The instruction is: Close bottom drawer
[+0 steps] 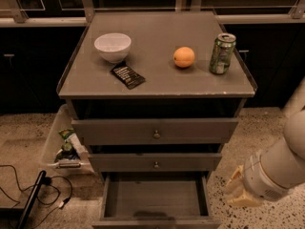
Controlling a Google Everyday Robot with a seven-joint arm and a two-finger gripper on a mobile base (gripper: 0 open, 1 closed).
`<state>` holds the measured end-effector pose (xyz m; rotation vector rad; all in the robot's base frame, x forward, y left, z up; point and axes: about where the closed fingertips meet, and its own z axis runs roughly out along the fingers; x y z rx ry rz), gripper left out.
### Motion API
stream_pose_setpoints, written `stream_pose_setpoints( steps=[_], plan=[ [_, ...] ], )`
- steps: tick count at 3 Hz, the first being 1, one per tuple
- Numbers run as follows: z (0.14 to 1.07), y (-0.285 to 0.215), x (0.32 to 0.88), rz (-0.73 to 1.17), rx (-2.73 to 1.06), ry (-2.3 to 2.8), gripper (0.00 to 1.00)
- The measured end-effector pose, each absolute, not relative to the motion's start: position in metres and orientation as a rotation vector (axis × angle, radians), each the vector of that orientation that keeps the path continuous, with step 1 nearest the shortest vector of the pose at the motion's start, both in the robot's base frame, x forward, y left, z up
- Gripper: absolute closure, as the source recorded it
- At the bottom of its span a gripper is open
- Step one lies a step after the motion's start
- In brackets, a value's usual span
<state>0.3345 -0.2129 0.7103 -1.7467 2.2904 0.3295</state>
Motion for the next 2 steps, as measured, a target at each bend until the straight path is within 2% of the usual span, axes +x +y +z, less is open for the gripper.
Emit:
stream_pose_setpoints(
  steps=[1,2],
  plan=[
    [0.712,-0.213,0.335,0.329,-1.748,2.289,0.88],
    [0.661,-0.212,0.327,0.438,-1.693,2.351,1.00]
  ],
)
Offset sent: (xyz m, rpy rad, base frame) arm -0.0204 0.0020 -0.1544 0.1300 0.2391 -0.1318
